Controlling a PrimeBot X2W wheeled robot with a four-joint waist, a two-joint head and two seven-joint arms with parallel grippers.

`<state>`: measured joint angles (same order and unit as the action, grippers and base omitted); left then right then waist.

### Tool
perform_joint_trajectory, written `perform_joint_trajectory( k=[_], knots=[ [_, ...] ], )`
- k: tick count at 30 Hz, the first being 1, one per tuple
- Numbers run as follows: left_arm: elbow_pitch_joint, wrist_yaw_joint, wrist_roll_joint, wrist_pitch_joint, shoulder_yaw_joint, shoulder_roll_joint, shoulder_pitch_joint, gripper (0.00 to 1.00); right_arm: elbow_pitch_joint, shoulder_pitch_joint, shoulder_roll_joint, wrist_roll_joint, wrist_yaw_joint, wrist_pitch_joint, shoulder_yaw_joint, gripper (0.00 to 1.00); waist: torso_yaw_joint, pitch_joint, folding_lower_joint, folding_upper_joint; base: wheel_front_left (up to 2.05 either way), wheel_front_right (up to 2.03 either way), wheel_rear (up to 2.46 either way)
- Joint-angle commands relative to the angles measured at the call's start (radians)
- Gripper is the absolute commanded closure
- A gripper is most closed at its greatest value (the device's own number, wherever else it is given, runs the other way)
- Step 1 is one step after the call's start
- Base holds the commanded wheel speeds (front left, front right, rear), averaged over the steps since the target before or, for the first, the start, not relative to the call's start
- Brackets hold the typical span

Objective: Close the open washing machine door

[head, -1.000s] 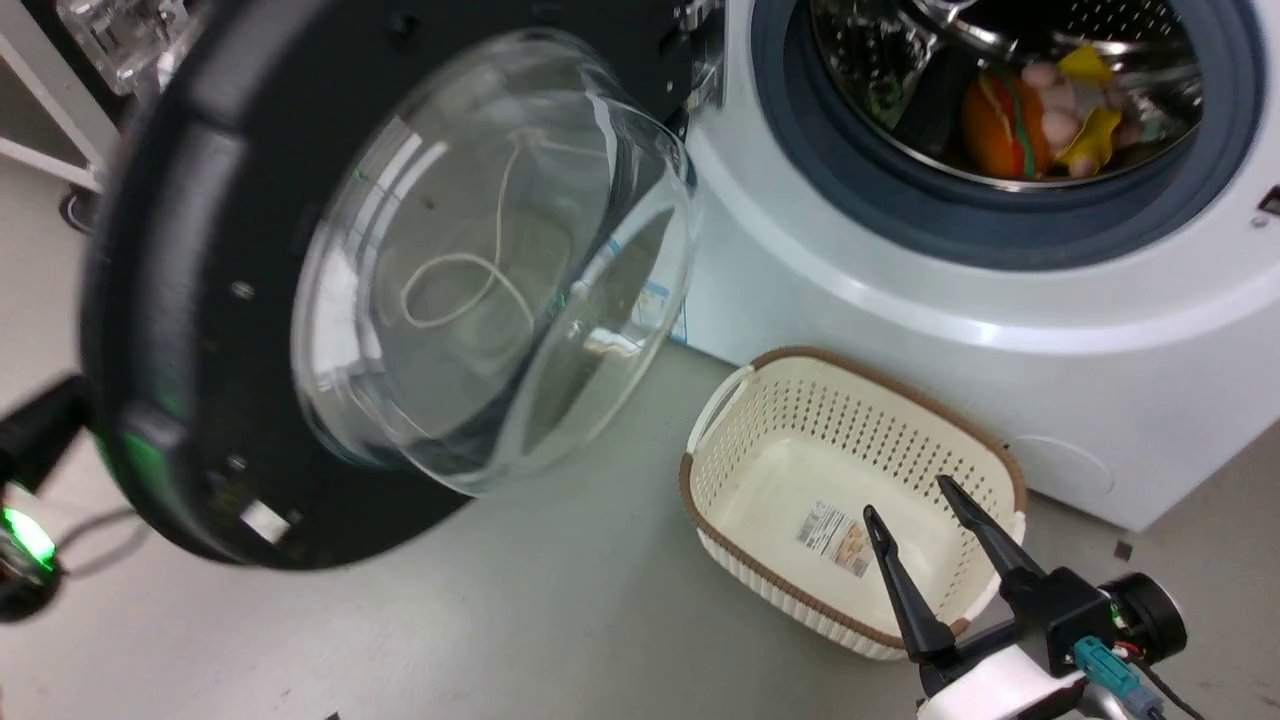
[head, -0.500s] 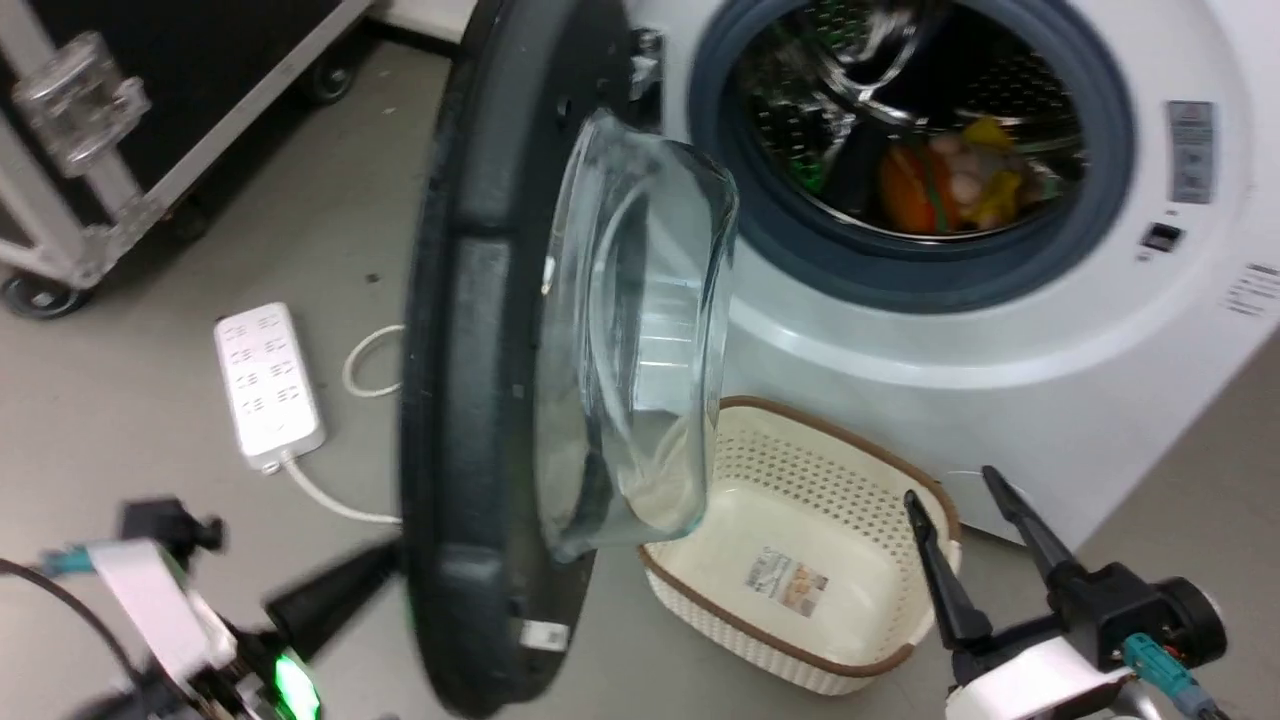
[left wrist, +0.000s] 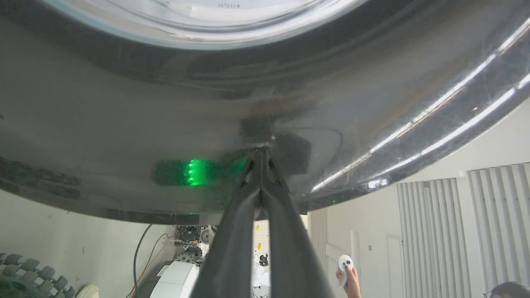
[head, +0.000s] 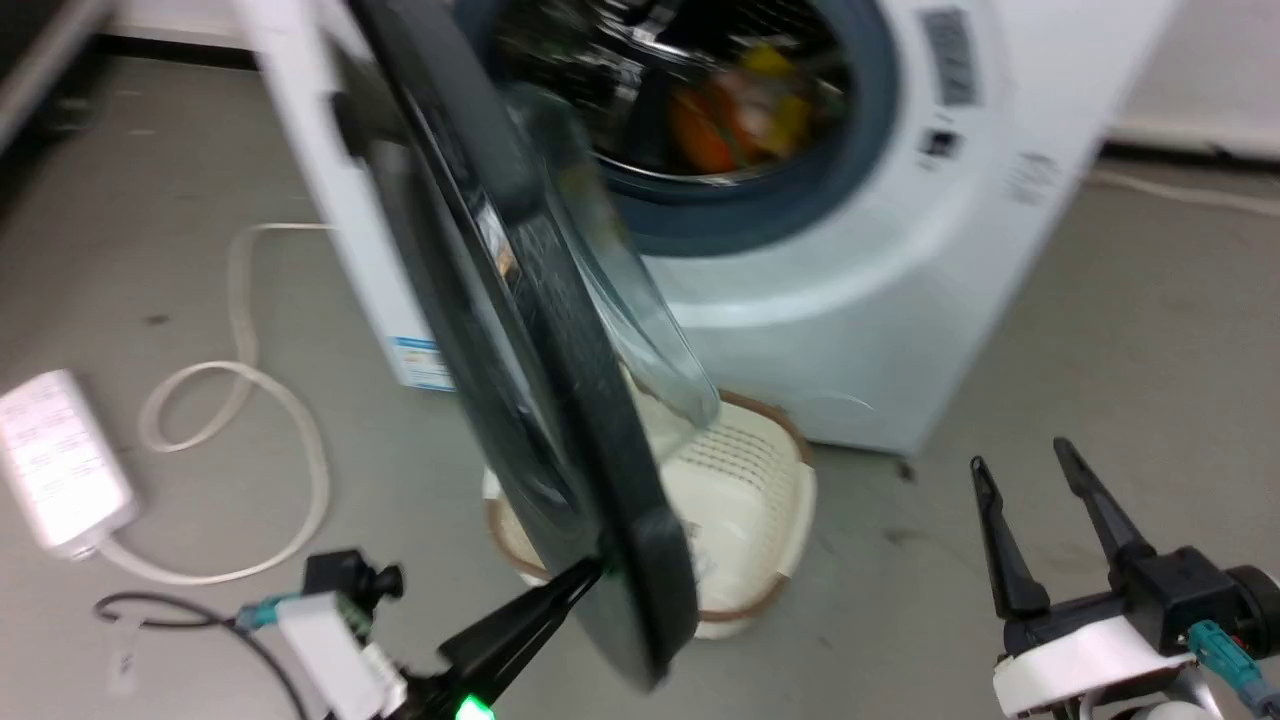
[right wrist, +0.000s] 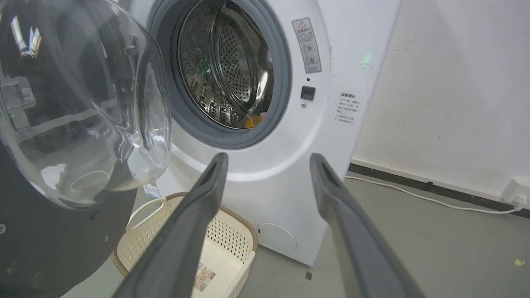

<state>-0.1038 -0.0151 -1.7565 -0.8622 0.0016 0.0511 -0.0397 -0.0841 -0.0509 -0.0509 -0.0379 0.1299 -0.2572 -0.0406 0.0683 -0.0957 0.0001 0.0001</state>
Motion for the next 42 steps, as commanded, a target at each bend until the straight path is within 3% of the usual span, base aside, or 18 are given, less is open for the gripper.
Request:
perform_joint_trajectory(
  k=[1,8,9,17,24,28,32,33,34,38,42],
  knots=[
    [0.010,0.019,-0.014,0.026,-0.037,-0.001,0.040,1.00,0.010,-0.017,0.001,0.006,0.001,-0.004,-0.002,0.00,-0.122,-0.083,-0.0001,-0.0001,0.00,0.00,0.00],
    [0.079,0.065,-0.102,0.153,-0.121,-0.001,0.208,1.00,0.029,-0.040,0.001,0.038,0.001,-0.004,-0.001,0.00,-0.294,-0.180,-0.0001,-0.0001,0.00,0.00,0.00],
    [0.116,0.066,-0.094,0.204,-0.139,-0.001,0.296,1.00,0.033,-0.046,0.001,0.057,0.001,-0.004,0.005,0.00,-0.358,-0.215,-0.0001,-0.0001,0.00,0.00,0.00],
    [0.288,0.049,-0.059,0.431,-0.141,-0.001,0.535,1.00,0.036,-0.054,0.001,0.105,0.001,-0.005,0.031,0.00,-0.467,-0.261,-0.0001,-0.0001,0.00,0.00,0.00],
    [0.455,0.087,-0.081,0.595,-0.167,-0.001,0.672,1.00,0.031,-0.050,0.001,0.118,0.001,-0.005,0.036,0.00,-0.474,-0.249,-0.0001,-0.0001,0.00,0.00,0.00],
    [0.502,0.117,-0.093,0.600,-0.197,-0.001,0.677,1.00,0.034,-0.045,0.001,0.111,0.001,-0.005,0.031,0.00,-0.437,-0.223,-0.0001,-0.0001,0.00,0.00,0.00],
    [0.491,0.139,-0.019,0.590,-0.242,0.013,0.620,1.00,0.056,-0.038,0.001,0.105,0.001,-0.005,0.020,0.00,-0.378,-0.177,-0.0001,-0.0001,0.00,0.00,0.00],
    [0.476,0.142,0.007,0.592,-0.256,0.020,0.595,0.56,0.058,-0.034,0.001,0.100,0.001,-0.005,0.018,0.00,-0.359,-0.160,-0.0001,-0.0001,0.00,0.00,0.00],
    [0.454,0.144,0.036,0.600,-0.266,0.030,0.566,0.00,0.058,-0.030,0.001,0.096,0.001,-0.005,0.020,0.00,-0.343,-0.145,-0.0001,-0.0001,0.00,0.00,0.00],
    [0.287,0.145,0.183,0.672,-0.292,0.089,0.426,0.00,0.066,-0.015,0.001,0.081,0.001,-0.005,0.015,0.00,-0.269,-0.088,-0.0001,-0.0001,0.00,0.00,0.00],
    [0.164,0.145,0.393,0.831,-0.321,0.188,0.285,0.00,0.075,0.007,0.001,0.073,0.001,-0.005,0.018,0.00,-0.199,-0.035,-0.0001,-0.0001,0.00,0.00,0.00]
  ],
)
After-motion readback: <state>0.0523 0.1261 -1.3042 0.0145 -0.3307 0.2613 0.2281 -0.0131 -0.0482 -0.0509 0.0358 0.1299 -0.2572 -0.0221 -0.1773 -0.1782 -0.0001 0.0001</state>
